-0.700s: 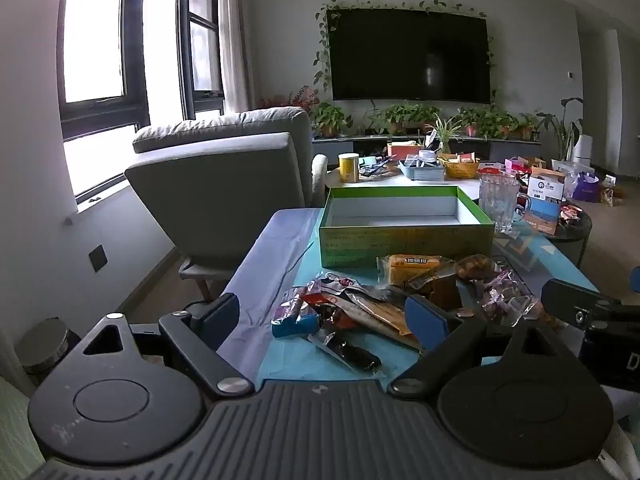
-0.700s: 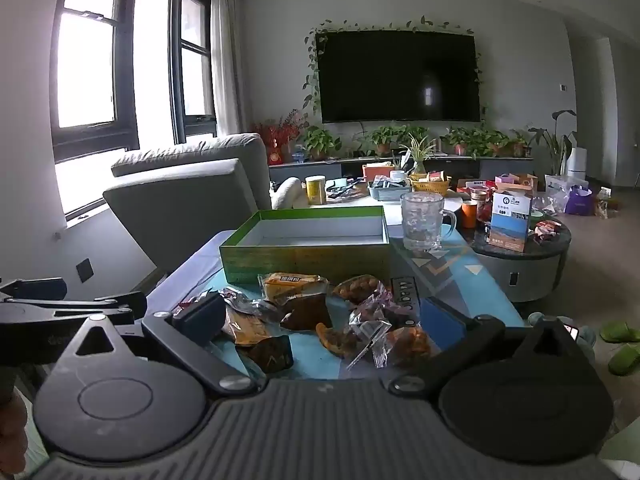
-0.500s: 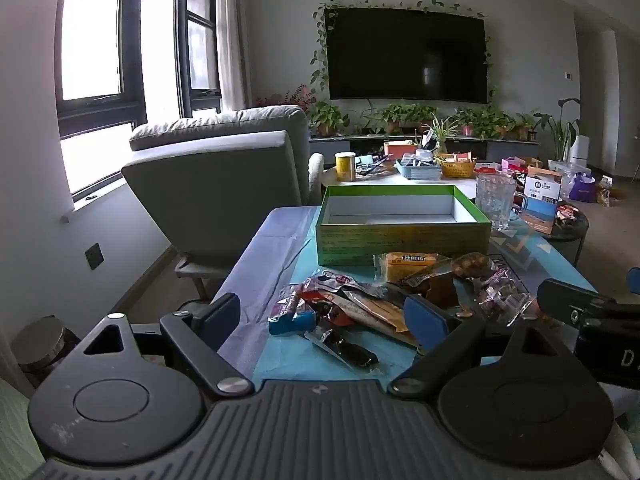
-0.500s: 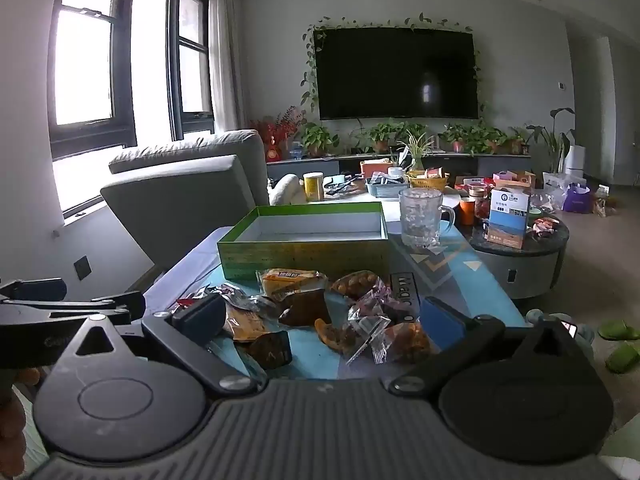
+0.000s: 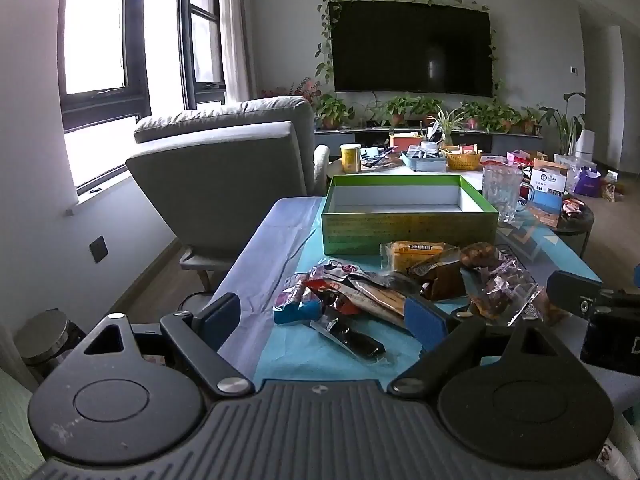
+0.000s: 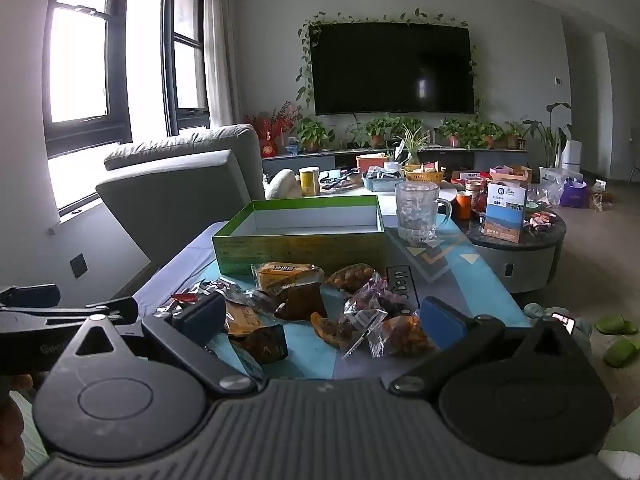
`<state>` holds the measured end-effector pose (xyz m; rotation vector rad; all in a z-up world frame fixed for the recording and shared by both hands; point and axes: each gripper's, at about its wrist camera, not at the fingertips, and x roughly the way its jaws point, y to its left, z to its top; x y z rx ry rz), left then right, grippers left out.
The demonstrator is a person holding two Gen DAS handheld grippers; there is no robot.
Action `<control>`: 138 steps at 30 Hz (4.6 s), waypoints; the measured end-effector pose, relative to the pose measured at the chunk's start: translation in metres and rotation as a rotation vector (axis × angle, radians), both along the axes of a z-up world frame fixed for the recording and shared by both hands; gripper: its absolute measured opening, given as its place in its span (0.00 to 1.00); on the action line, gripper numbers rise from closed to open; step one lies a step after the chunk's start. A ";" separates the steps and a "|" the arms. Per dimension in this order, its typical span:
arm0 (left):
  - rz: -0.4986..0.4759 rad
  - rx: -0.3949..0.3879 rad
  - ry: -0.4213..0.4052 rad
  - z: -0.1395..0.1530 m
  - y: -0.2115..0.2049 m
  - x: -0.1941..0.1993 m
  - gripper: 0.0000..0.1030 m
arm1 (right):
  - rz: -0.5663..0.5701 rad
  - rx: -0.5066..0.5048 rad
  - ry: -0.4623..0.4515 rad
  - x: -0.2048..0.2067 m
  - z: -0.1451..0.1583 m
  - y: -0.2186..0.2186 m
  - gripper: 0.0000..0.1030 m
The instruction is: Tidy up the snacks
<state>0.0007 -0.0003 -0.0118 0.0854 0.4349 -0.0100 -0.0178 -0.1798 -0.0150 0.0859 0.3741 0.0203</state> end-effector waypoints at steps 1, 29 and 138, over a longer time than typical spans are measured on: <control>-0.001 0.001 0.001 -0.001 -0.001 0.000 0.86 | 0.001 0.002 0.001 0.000 -0.001 0.000 0.74; -0.005 0.010 0.005 -0.001 -0.002 -0.003 0.86 | 0.009 0.003 -0.009 -0.004 0.002 0.002 0.73; -0.503 -0.088 0.145 -0.040 -0.036 0.105 0.16 | 0.267 -0.099 0.281 0.121 -0.080 -0.101 0.63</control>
